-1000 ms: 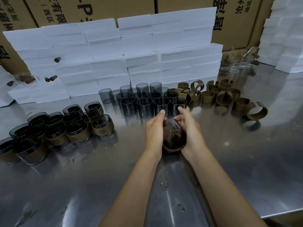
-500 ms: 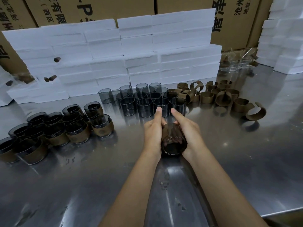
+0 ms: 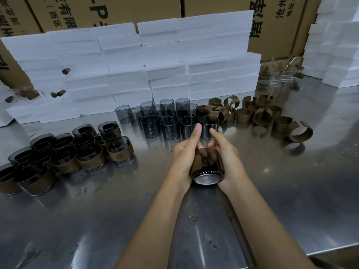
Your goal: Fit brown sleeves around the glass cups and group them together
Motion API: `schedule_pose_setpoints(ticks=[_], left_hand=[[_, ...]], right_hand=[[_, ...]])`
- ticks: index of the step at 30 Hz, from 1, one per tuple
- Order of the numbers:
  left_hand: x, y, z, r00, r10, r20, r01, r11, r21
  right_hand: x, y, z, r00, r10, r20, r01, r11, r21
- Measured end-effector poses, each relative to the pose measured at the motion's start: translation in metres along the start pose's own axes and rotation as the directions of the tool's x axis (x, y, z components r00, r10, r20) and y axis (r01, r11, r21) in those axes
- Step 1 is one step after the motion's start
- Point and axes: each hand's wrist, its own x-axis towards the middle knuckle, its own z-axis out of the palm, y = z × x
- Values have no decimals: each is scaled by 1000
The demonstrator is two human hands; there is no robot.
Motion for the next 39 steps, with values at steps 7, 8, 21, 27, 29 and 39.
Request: schedule_pose_setpoints(ticks=[7,8,21,27,29,39], left_hand=[[0,10,0,986,126,-106,-136,986,-95],[0,12,-1,981,146,-129,-159,982,-99],[15,3,-22,823,457,-337,-351,876,331],[14,-3,-15,938,264,-226,-200,942,270],[12,-4,-11,976,146,-159,-118,978,173],[12,2,-13,979,91,-180,-114,986,-123]], right_hand=[[-7,1,-4,985,37,167,-36,999,-9],[-10,2,-3,970,88,226,-91,996,3],[-13,-2,-8,872,157,465,-227,969,100],[-10,2,-1,974,-215,77,227,944,-240],[-12,1,-4,958,-277,71,285,899,-333],[-4,0,-1,993,-109,47,105,991,86]])
